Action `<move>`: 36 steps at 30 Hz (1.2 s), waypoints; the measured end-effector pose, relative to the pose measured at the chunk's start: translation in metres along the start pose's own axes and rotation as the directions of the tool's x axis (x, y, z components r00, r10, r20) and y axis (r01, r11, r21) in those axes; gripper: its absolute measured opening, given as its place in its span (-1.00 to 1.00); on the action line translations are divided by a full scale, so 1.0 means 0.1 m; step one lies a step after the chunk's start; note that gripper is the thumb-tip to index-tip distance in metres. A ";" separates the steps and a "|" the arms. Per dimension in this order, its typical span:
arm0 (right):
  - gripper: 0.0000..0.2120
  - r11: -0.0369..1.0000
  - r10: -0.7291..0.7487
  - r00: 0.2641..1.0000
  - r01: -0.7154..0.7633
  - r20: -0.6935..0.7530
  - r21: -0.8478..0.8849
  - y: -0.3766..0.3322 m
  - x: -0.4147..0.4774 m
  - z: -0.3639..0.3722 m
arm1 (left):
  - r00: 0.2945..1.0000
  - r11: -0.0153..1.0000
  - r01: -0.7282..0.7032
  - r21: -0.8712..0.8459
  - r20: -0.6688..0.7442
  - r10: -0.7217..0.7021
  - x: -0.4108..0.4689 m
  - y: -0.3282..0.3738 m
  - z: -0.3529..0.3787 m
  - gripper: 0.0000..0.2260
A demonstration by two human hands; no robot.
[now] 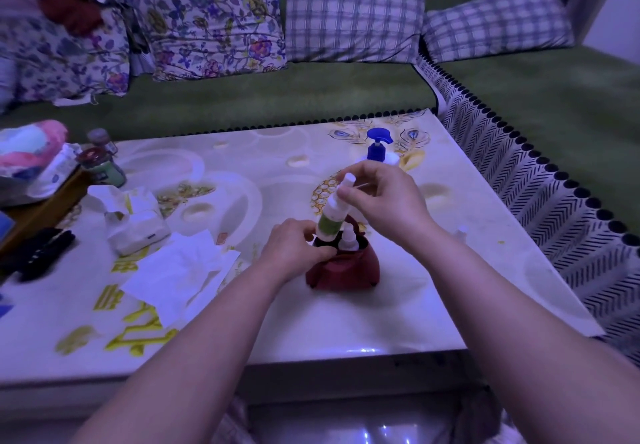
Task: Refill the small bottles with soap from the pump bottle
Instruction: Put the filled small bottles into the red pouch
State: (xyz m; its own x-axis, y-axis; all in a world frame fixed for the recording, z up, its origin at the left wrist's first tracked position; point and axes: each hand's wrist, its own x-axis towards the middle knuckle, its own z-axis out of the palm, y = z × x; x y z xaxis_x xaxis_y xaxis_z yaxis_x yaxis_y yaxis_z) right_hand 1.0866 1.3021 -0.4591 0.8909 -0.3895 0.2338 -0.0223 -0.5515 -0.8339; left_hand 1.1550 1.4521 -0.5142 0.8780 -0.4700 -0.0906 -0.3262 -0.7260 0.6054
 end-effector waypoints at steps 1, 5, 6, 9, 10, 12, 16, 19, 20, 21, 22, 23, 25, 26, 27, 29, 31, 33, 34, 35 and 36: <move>-0.93 0.999 0.001 1.000 -0.001 0.018 -0.035 -0.01 -0.01 0.02 | 1.000 1.000 0.004 -0.006 0.001 -0.004 -0.01 0.00 0.00 -0.77; -0.89 0.981 0.015 0.997 -0.001 0.070 -0.196 -0.03 -0.05 0.06 | 1.000 1.000 -0.002 -0.027 -0.002 0.002 -0.04 0.01 -0.01 -0.74; -0.88 0.977 0.013 0.997 0.003 0.074 -0.211 -0.03 -0.05 0.07 | 1.000 1.000 -0.005 -0.029 -0.004 0.005 -0.04 0.01 -0.01 -0.73; -0.88 0.973 0.019 0.996 0.002 0.088 -0.232 0.01 -0.05 0.12 | 1.000 0.999 -0.011 -0.034 -0.005 0.011 -0.05 0.02 -0.03 -0.70; -0.88 0.971 0.027 0.995 -0.002 0.100 -0.237 0.04 -0.06 0.14 | 1.000 0.999 -0.013 -0.040 -0.007 0.012 -0.05 0.02 -0.03 -0.70; -0.86 0.972 0.042 0.989 -0.007 0.142 -0.236 0.12 -0.06 0.19 | 0.999 0.997 -0.023 -0.076 -0.025 0.021 -0.07 0.01 -0.04 -0.70; -0.76 0.982 0.050 0.966 -0.002 0.254 -0.187 0.23 -0.12 0.27 | 0.990 0.983 -0.075 -0.166 -0.133 0.053 -0.07 0.04 -0.04 -0.77; -0.70 0.981 0.035 0.963 0.018 0.268 -0.192 0.24 -0.13 0.26 | 0.984 0.985 -0.089 -0.151 -0.168 0.063 -0.05 0.07 -0.04 -0.81; -0.68 0.981 0.037 0.967 0.013 0.252 -0.193 0.24 -0.13 0.24 | 0.983 0.986 -0.093 -0.137 -0.171 0.069 -0.04 0.08 -0.03 -0.83; -0.66 0.981 0.044 0.972 0.003 0.232 -0.196 0.25 -0.12 0.22 | 0.982 0.988 -0.098 -0.122 -0.175 0.076 -0.03 0.08 -0.01 -0.83; -0.64 0.977 0.057 0.977 -0.012 0.206 -0.211 0.26 -0.12 0.20 | 0.980 0.989 -0.102 -0.106 -0.179 0.082 -0.02 0.07 0.01 -0.83; -0.64 0.968 0.076 0.982 -0.032 0.170 -0.251 0.27 -0.12 0.18 | 0.980 0.991 -0.103 -0.090 -0.179 0.086 0.00 0.06 0.04 -0.84; -0.67 0.927 0.130 0.987 -0.087 0.096 -0.366 0.32 -0.12 0.16 | 0.982 0.995 -0.086 -0.058 -0.172 0.075 0.02 0.04 0.08 -0.86; -0.70 0.904 0.154 0.985 -0.109 0.078 -0.412 0.35 -0.12 0.16 | 0.983 0.997 -0.070 -0.043 -0.171 0.062 0.02 0.03 0.09 -0.86; -0.73 0.888 0.168 0.983 -0.119 0.073 -0.444 0.38 -0.12 0.16 | 0.983 0.998 -0.057 -0.027 -0.177 0.051 0.02 0.03 0.09 -0.86; -0.82 0.873 0.171 0.983 -0.118 0.070 -0.472 0.41 -0.13 0.17 | 0.978 0.998 -0.055 0.020 -0.199 0.058 0.02 0.03 0.07 -0.88; -0.84 0.861 0.142 0.988 -0.091 0.064 -0.501 0.40 -0.14 0.18 | 0.970 0.994 -0.071 0.089 -0.226 0.090 0.01 0.05 0.04 -0.89; -0.84 0.835 0.105 0.993 -0.063 0.046 -0.546 0.37 -0.14 0.19 | 0.963 0.987 -0.065 0.149 -0.248 0.101 0.01 0.07 0.01 -0.90; -0.84 0.822 0.096 0.995 -0.061 0.032 -0.567 0.36 -0.14 0.20 | 0.963 0.986 -0.046 0.160 -0.256 0.086 0.01 0.06 0.00 -0.91; -0.83 0.812 0.098 0.995 -0.068 0.021 -0.580 0.35 -0.13 0.20 | 0.965 0.989 -0.015 0.148 -0.258 0.054 0.02 0.05 -0.01 -0.91; -0.82 0.810 0.110 0.994 -0.083 0.013 -0.580 0.36 -0.13 0.21 | 0.967 0.993 0.017 0.114 -0.255 0.012 0.02 0.04 -0.02 -0.91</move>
State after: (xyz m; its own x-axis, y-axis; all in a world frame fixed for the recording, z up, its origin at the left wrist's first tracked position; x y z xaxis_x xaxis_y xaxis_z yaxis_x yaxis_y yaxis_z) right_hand 1.0839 1.3024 -0.5025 0.8887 -0.4386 0.1339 -0.3549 -0.8427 -0.4048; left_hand 1.1560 1.4494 -0.5105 0.9342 -0.3355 0.1214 -0.3487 -0.7867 0.5095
